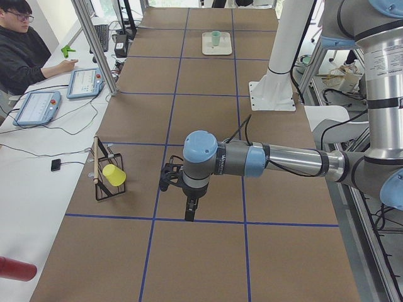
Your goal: Left arm grabs green cup and hands to right arm on tray
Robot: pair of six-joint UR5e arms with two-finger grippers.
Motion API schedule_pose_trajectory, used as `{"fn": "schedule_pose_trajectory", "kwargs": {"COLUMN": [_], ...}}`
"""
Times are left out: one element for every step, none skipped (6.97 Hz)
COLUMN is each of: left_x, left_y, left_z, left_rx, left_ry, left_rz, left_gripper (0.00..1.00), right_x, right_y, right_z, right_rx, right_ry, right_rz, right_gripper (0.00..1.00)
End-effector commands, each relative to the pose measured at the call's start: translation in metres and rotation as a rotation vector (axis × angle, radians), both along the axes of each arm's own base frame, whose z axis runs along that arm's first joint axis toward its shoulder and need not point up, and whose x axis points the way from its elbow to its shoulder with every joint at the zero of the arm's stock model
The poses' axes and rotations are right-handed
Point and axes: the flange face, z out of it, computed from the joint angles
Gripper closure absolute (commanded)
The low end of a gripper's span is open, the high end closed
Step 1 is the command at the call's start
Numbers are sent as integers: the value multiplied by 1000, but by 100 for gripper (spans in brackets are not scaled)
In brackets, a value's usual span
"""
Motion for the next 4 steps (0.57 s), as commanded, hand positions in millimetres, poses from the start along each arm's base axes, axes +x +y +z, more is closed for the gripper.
{"fn": "schedule_pose_trajectory", "kwargs": {"left_x": [1,0,1,1], "left_y": [0,1,0,0], "left_z": [-1,-3,-3,-3], "left_rx": [2,4,7,4], "left_ry": [3,3,3,3], "left_rz": [1,0,1,0], "left_gripper": [0,0,0,0], "right_x": [2,4,4,3], "right_y": [-20,-22,-21,-19], "right_z": [-29,-47,-58,-57], "right_rx": [19,6,-8,-10], "right_ry": [15,50,49,46], "right_rz": [40,91,126,124], "right_gripper": [1,1,1,1]}}
